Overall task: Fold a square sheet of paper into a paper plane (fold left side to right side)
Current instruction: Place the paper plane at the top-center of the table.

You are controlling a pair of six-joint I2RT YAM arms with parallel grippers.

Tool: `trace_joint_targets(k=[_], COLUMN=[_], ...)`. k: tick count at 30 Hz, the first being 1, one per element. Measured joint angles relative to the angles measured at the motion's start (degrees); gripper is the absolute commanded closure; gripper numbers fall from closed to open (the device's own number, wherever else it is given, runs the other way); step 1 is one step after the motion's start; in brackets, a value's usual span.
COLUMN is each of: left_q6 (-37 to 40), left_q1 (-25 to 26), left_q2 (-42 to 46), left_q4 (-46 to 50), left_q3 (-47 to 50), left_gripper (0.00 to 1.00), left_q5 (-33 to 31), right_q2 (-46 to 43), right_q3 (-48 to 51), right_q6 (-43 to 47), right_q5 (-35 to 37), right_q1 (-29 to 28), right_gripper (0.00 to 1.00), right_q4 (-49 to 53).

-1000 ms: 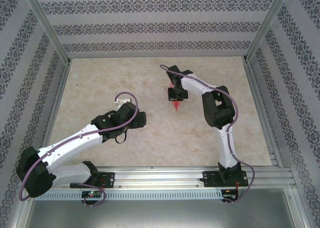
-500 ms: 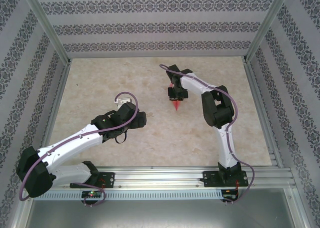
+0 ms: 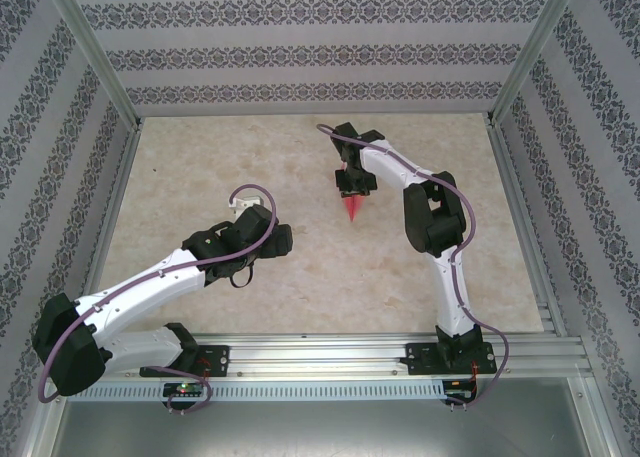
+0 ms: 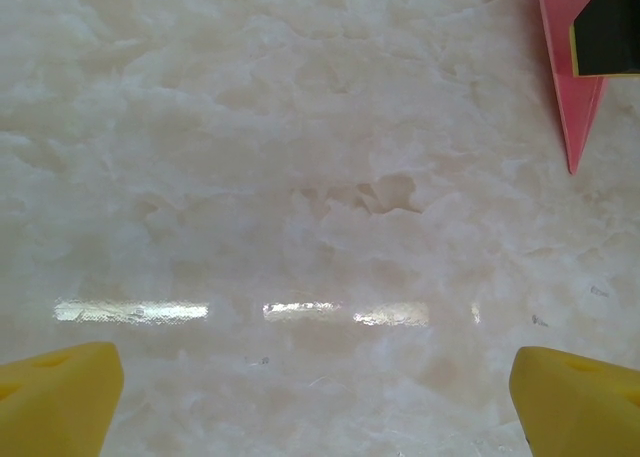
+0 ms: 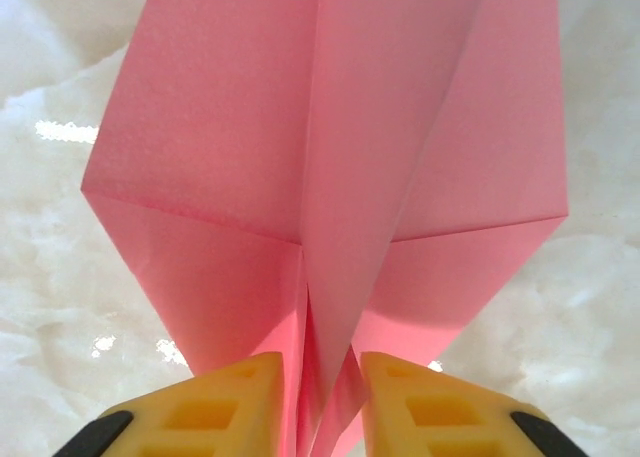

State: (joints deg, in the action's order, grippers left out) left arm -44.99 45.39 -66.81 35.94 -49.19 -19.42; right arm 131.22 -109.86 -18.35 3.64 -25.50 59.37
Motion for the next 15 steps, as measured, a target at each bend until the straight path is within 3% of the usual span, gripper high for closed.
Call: trace_joint_targets(k=[8,11,15], left_q6=[0.0,0.04,1.14], left_q1=[0.0,-0.07,-2.58], left_q2=[0.61,1.14,1.99], left_q4=[0.87,1.31,1.46], left_q3=[0.0,-0.09,-1.03], left_gripper=[0.0,0.0,0.0], left_q5=[-0.83,-2.01,-4.11], right_q2=[-2.19,-8.48,-23.23], right_q3=[0.02,2.38,9.16], right_q6=[0.52,0.5,0.63], right_q5=[1.75,2.23,2.84], right_q1=[-0.02,-0.37,-0.37], right_gripper=[0.52,0.47,0.38], right_q4=[2.91,3.15,1.22])
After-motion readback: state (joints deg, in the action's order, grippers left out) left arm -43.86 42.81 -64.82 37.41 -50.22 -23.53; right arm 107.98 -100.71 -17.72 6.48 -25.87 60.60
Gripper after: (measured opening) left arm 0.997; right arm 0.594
